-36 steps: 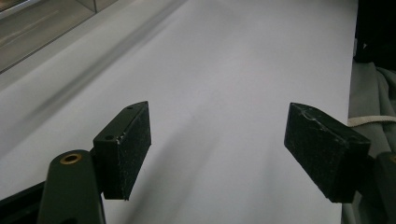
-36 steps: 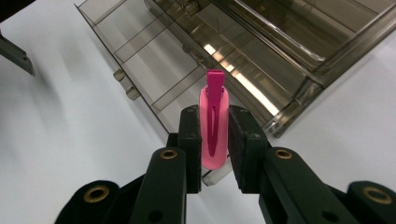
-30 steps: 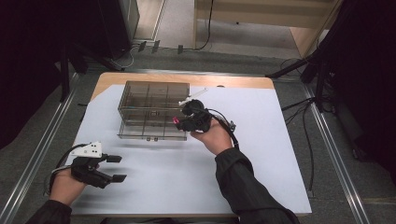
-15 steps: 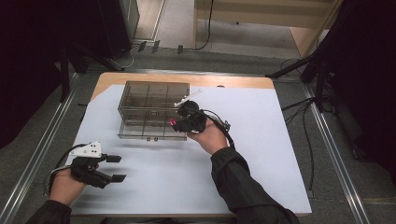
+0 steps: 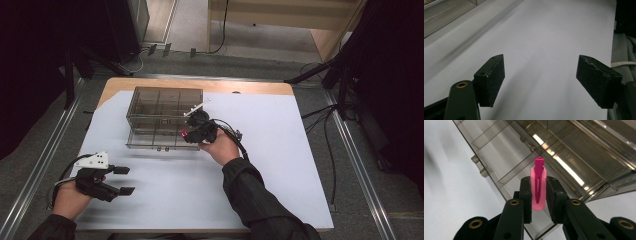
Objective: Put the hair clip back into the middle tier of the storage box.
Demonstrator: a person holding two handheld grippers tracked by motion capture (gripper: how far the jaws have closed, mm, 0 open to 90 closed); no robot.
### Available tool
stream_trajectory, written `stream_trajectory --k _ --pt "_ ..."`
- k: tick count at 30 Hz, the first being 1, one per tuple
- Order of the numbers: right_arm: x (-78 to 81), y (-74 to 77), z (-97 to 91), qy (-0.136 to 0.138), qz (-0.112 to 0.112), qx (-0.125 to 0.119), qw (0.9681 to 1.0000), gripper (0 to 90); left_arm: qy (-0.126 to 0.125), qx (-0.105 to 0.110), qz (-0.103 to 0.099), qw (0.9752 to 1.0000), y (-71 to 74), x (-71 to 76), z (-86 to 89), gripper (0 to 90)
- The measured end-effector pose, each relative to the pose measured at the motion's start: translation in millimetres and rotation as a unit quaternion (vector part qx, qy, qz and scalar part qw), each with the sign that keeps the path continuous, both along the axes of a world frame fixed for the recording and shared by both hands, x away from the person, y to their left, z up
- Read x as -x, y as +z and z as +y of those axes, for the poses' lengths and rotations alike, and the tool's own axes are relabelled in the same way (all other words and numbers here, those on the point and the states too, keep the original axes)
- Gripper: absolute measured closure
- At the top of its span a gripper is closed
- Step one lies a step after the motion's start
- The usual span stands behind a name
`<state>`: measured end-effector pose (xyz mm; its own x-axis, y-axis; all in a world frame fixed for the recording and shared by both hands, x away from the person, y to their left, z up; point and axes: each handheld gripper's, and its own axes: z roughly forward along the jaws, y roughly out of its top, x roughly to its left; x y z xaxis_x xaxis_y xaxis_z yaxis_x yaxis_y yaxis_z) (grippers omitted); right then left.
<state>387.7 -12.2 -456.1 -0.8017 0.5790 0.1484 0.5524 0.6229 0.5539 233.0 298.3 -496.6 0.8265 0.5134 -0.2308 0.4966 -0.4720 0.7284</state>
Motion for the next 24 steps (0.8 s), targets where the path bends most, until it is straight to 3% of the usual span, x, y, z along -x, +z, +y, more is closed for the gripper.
stream_trajectory --k 11,24 --pt "-0.2 -6.4 2.8 0.001 0.009 0.014 0.9999 77.6 0.001 0.0 -0.002 1.0 0.3 0.4 0.3 23.8" --pt "-3.5 -8.6 0.4 -0.006 0.017 0.013 0.9998 77.1 -0.002 -0.001 -0.003 1.0 0.3 -0.2 -1.9 23.8"
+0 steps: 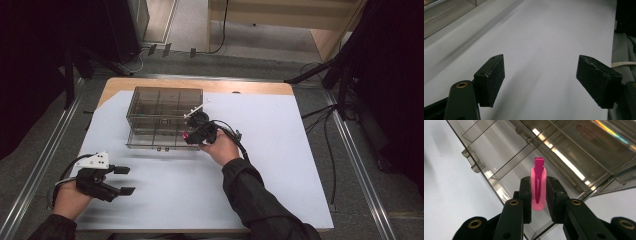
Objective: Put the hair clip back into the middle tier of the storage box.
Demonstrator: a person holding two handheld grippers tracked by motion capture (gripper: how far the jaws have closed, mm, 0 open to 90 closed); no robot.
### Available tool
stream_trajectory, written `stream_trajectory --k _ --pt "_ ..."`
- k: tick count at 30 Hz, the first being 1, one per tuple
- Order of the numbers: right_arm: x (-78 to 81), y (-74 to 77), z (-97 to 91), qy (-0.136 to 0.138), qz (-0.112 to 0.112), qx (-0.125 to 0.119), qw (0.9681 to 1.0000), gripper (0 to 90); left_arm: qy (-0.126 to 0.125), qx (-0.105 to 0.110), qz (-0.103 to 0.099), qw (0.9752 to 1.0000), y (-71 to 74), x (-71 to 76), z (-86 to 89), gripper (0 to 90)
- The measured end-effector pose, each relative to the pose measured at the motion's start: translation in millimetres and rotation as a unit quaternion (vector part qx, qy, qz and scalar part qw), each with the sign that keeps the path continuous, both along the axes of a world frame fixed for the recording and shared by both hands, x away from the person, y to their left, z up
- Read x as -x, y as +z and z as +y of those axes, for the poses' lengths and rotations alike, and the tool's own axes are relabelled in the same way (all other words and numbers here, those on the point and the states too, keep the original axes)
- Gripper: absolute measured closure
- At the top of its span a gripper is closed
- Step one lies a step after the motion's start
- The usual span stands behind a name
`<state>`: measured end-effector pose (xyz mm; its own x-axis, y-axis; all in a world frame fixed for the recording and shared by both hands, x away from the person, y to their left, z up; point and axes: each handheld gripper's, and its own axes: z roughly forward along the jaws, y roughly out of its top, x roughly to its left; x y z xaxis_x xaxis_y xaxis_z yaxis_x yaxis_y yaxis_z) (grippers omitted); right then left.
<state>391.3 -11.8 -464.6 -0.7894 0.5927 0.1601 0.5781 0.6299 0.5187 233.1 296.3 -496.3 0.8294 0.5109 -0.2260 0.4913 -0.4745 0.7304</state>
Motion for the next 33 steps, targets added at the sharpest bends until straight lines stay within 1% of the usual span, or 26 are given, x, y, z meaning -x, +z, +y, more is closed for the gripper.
stream_trajectory --k 9,12,18,22,27,30,33 --pt "-0.2 -0.5 0.6 -0.001 0.0 0.0 1.0 75.9 0.002 -0.002 0.001 1.0 0.0 0.4 0.7 23.8" --pt "-0.5 1.1 -0.1 -0.002 0.003 -0.005 1.0 74.0 0.001 -0.001 0.0 1.0 0.3 0.5 0.5 23.8" --pt "-0.5 6.0 -2.8 -0.001 0.0 -0.019 0.9998 71.9 0.002 0.0 0.0 1.0 0.5 0.8 0.7 23.8" --pt "-0.2 9.3 -4.2 0.0 -0.002 -0.033 0.9994 68.9 0.003 -0.001 0.001 1.0 0.2 0.2 1.8 23.8" --pt "0.6 12.1 -5.9 0.0 -0.006 -0.043 0.9991 64.9 0.004 -0.003 0.002 1.0 0.0 -0.1 1.2 23.7" --pt "1.4 13.8 -6.5 0.001 -0.001 -0.047 0.9989 65.0 0.006 -0.004 0.002 1.0 0.2 -0.3 1.5 23.7" --pt "2.9 16.7 -7.4 0.003 -0.006 -0.053 0.9986 62.6 0.006 -0.002 0.001 1.0 0.8 -1.3 1.8 23.5"
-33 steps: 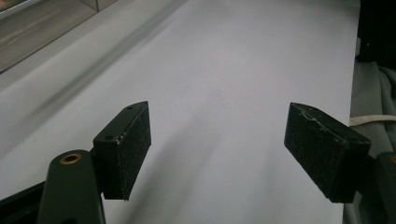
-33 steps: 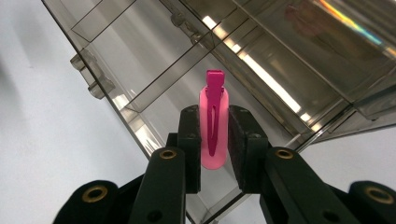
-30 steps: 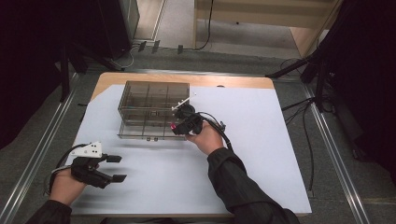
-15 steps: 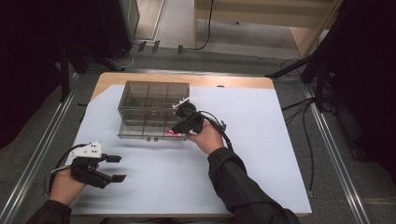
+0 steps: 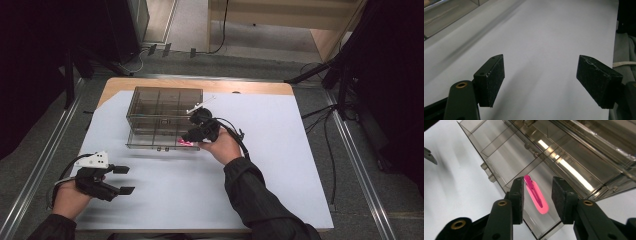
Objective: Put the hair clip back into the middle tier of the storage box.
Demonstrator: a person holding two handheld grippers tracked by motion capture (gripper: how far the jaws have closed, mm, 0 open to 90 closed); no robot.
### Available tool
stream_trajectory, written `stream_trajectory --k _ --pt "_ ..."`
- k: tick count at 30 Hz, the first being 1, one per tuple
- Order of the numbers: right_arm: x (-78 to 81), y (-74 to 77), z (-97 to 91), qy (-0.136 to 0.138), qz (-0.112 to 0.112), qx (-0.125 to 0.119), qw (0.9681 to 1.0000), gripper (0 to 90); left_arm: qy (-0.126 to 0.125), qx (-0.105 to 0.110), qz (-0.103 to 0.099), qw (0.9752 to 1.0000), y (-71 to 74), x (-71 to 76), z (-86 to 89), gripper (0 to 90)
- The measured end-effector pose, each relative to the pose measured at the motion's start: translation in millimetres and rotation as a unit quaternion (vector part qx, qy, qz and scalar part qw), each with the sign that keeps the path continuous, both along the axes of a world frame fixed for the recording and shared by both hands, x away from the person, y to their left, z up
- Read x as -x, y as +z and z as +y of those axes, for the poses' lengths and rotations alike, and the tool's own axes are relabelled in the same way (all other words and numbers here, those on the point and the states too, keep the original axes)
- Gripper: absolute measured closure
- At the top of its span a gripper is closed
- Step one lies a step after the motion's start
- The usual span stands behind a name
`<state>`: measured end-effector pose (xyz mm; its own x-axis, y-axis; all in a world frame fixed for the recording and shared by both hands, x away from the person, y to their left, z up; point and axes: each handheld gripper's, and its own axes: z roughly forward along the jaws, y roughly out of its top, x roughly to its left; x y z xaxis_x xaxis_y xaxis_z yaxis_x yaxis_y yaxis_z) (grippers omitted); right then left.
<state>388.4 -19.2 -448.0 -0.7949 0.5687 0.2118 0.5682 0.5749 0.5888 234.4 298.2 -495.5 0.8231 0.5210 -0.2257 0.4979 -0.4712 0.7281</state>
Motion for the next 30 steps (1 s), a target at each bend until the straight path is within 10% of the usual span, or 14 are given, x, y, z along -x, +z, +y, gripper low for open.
stream_trajectory --k 30 --pt "10.8 13.3 -37.3 -0.018 -0.023 -0.022 0.9993 50.4 -0.016 -0.003 0.004 0.9999 -0.6 -8.1 -9.3 23.4"
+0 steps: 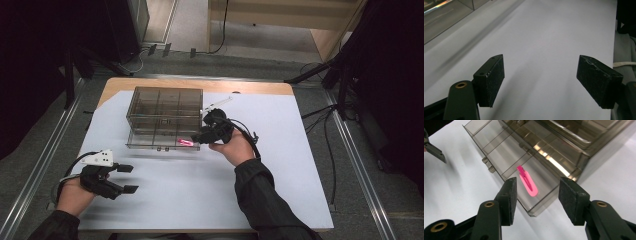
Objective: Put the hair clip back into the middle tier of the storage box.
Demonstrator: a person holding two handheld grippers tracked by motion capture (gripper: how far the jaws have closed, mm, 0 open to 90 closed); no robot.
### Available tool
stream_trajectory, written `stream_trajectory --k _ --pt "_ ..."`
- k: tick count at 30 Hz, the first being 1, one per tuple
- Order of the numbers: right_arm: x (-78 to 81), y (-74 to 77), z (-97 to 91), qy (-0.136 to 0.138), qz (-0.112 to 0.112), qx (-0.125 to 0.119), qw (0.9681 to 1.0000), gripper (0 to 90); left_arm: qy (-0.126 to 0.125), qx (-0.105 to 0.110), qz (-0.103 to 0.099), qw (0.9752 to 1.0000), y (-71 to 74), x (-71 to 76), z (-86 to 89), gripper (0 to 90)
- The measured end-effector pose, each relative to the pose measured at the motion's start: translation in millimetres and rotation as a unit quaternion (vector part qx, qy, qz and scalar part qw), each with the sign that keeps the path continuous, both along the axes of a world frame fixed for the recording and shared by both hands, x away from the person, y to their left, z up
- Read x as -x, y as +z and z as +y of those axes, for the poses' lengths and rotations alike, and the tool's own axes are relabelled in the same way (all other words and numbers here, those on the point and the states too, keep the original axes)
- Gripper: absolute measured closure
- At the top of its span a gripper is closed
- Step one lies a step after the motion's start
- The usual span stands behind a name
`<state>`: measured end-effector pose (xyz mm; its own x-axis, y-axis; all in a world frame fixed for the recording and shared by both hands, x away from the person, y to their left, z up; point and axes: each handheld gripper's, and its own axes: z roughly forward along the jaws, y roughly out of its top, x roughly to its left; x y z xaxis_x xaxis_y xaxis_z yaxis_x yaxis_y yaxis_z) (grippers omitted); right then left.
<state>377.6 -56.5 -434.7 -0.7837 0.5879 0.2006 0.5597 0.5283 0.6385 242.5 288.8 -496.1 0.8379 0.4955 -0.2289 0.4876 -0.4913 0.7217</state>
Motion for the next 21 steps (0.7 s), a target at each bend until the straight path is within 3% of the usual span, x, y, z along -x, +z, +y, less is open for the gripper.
stream_trajectory --k 8,21 --pt "0.3 -0.5 -14.8 -0.005 0.0 -0.005 1.0 48.1 -0.011 -0.002 0.003 0.9999 -1.0 -4.7 -7.0 23.3" --pt "-0.4 -0.7 -42.1 -0.04 0.0 -0.009 0.9992 46.4 -0.019 -0.001 0.006 0.9998 -0.9 -10.0 -15.0 22.9"
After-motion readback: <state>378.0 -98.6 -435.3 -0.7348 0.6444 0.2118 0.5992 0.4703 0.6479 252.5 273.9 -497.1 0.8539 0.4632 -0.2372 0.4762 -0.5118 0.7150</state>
